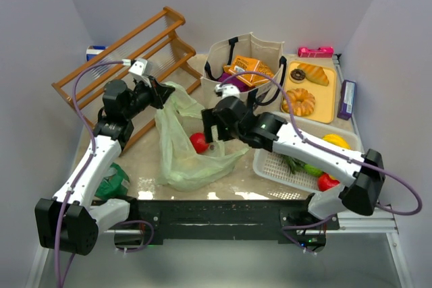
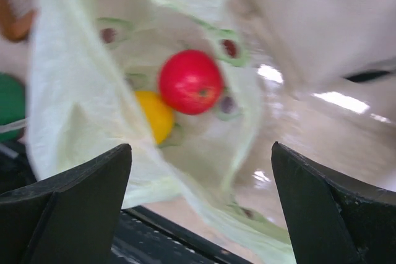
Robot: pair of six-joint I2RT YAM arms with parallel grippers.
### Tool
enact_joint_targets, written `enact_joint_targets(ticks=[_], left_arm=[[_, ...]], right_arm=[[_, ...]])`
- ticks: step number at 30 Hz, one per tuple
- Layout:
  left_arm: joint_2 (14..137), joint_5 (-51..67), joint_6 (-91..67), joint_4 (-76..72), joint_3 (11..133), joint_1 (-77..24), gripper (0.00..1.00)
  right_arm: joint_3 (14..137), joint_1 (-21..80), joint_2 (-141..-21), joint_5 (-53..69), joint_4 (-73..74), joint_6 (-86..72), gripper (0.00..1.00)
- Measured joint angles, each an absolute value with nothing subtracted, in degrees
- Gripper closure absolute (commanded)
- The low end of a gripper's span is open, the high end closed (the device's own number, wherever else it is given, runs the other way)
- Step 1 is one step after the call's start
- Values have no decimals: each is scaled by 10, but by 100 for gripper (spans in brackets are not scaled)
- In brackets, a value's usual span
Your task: Place the mixed food into the grocery bags and tie them
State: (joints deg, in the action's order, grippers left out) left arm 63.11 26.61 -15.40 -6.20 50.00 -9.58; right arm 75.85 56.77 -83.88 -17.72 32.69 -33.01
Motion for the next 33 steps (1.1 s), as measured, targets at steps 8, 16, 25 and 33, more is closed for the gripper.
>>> enact_joint_targets(ticks=[8, 16, 25, 33], left_arm=[[631, 266, -154, -62, 500, -96, 100], [631, 270, -154, -63, 500, -100, 100], [631, 271, -154, -63, 500, -102, 100], [631, 274, -154, -63, 500, -102, 100]], right_arm=[[641, 275, -674, -194, 465, -322, 11], [588, 75, -620, -191, 516, -296, 35], [554, 39, -668, -202, 519, -356, 36], [512, 22, -674, -220, 509, -404, 37]])
